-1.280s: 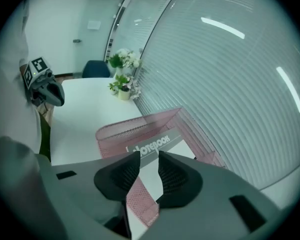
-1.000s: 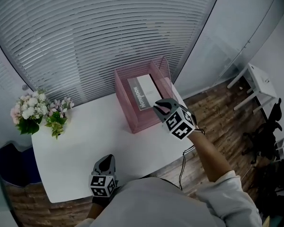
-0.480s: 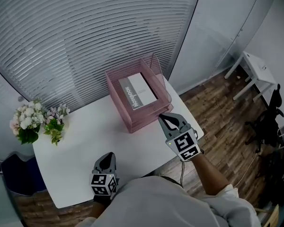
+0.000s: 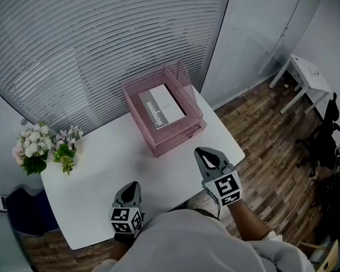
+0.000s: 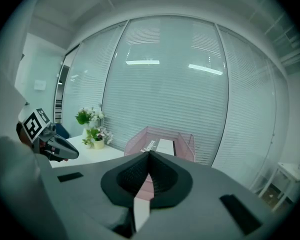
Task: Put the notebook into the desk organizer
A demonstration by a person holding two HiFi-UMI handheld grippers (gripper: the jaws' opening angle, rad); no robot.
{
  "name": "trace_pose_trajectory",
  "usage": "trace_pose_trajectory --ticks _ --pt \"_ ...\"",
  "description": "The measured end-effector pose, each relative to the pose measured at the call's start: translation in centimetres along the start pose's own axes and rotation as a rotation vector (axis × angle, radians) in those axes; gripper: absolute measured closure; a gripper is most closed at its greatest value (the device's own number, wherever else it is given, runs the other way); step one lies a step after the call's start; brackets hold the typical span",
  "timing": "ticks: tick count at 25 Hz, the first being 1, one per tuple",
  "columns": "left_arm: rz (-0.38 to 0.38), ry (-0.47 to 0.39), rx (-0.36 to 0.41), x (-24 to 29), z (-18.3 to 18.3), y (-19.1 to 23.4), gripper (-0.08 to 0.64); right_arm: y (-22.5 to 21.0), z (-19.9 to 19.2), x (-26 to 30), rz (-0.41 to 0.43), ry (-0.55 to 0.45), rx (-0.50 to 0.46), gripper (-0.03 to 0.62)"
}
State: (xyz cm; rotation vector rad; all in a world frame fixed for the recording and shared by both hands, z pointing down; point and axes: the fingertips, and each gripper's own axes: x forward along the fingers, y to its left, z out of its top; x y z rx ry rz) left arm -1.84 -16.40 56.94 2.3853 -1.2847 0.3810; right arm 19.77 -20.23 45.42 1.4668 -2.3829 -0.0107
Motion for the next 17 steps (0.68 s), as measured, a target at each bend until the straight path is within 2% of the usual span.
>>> trace_pose_trajectory --ticks 8,17 --pt "-0.014 0.003 0.018 0.3 0.2 -0.5 0.551 0.4 -1.2 -1.8 -0.037 -0.02 0.067 0.578" --pt "-0.024 0.003 0.027 0.6 0.9 -1.7 0.551 -0.7 -0.7 -2.5 -0.051 -0.033 0.076 0.578"
